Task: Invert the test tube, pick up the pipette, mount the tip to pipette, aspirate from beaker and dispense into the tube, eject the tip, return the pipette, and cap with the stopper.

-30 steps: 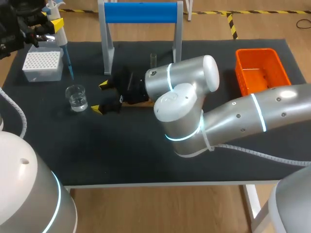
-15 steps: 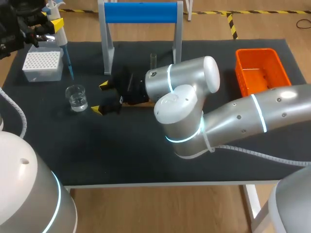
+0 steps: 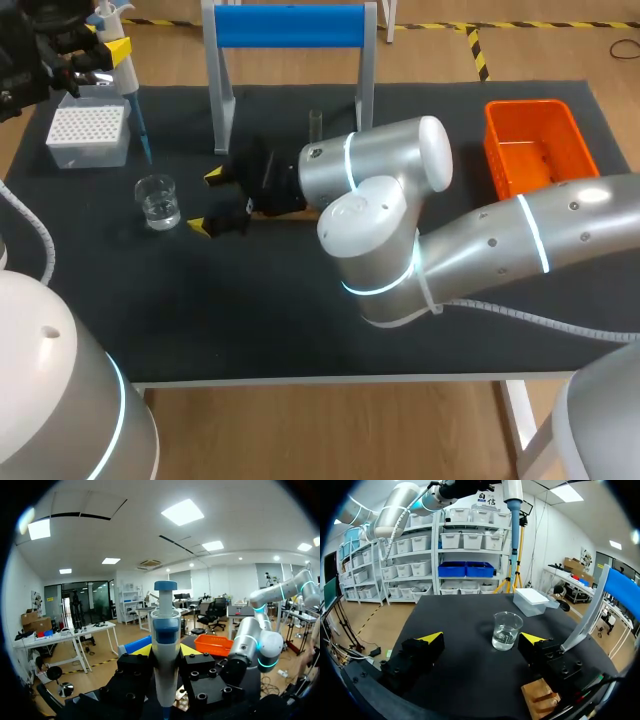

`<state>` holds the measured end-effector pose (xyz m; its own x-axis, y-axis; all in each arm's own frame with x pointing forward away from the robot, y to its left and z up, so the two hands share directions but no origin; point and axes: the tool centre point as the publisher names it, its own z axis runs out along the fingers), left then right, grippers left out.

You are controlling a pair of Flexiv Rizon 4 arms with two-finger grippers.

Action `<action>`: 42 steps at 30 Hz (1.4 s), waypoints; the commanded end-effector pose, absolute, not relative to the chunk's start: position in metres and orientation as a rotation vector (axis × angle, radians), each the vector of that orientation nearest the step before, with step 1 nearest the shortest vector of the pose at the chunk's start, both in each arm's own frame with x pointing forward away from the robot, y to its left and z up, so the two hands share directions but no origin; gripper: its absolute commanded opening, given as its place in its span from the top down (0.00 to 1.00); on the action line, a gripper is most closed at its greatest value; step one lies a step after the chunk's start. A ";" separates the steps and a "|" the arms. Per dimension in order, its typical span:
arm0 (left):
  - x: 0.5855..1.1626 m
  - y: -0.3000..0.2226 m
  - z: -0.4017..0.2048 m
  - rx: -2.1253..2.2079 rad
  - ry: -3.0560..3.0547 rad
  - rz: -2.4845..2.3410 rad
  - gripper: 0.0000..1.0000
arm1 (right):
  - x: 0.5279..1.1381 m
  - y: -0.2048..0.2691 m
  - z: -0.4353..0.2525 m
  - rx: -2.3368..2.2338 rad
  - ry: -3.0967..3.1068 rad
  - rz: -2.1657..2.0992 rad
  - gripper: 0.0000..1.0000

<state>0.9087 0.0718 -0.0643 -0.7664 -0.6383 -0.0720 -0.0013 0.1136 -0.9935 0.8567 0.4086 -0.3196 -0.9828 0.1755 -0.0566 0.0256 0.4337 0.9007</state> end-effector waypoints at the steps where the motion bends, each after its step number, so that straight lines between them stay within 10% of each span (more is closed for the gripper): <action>1: 0.908 0.071 -0.065 -0.619 1.900 -1.699 1.00 | 0.857 0.409 -0.319 0.178 2.541 1.588 0.00; 42: 0.925 0.085 -0.152 -0.679 1.862 -1.694 1.00 | 0.857 0.409 -0.319 0.178 2.541 1.588 0.00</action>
<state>0.9215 0.0864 -0.1479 -0.7345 -0.6769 -0.0478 -0.0168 0.0884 -0.9959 0.8568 0.4087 -0.3198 -0.9829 0.1752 -0.0564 0.0257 0.4340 0.9005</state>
